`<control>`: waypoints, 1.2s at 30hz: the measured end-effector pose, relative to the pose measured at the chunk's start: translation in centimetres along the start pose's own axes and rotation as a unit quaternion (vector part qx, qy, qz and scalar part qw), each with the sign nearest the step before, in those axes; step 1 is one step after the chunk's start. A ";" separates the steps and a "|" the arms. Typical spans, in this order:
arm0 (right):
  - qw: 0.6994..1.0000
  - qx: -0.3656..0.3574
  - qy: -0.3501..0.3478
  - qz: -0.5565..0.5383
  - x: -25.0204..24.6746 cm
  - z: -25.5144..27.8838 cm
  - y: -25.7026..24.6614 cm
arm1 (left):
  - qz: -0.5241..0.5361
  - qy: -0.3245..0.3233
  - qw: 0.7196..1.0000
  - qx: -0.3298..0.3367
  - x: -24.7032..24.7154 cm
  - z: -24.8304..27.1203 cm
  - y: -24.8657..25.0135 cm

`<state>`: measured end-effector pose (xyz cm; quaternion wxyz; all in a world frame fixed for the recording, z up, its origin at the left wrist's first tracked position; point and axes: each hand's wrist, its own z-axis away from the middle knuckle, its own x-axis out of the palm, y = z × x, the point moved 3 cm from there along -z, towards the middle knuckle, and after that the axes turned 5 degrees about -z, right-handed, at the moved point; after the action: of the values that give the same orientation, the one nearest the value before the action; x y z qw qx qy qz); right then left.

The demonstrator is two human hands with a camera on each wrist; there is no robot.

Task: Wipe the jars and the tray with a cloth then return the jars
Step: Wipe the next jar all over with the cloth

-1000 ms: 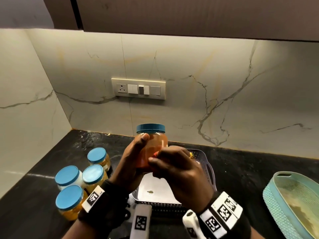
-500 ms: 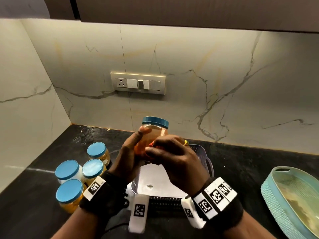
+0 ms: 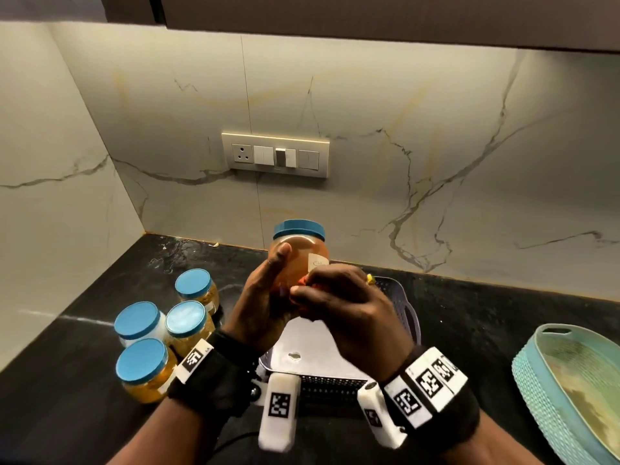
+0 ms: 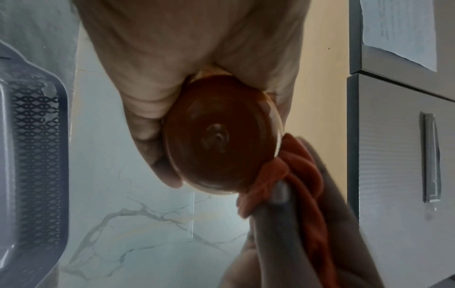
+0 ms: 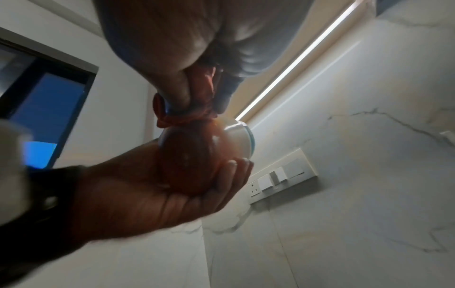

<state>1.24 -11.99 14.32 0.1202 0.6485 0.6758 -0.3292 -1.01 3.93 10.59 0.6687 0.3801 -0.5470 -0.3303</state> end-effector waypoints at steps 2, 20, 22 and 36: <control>0.997 0.056 0.037 -0.028 -0.6 -0.6 1.7 | 0.012 -0.013 1.000 0.008 0.3 0.3 -0.4; 0.896 0.285 0.174 -0.292 1.5 0.9 1.5 | 0.067 -0.039 0.997 0.016 -1.0 1.6 -0.7; 0.879 0.316 0.182 -0.306 1.3 0.9 2.2 | -0.013 -0.041 0.999 0.019 -1.4 1.6 0.1; 0.989 0.119 0.068 -0.047 1.5 -1.1 -0.9 | -0.209 0.031 0.974 0.082 -2.7 2.3 2.1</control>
<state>0.49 -10.07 14.51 -0.0197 0.6463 0.6683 -0.3678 -3.75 6.93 11.37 0.5685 0.5495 -0.4596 -0.4045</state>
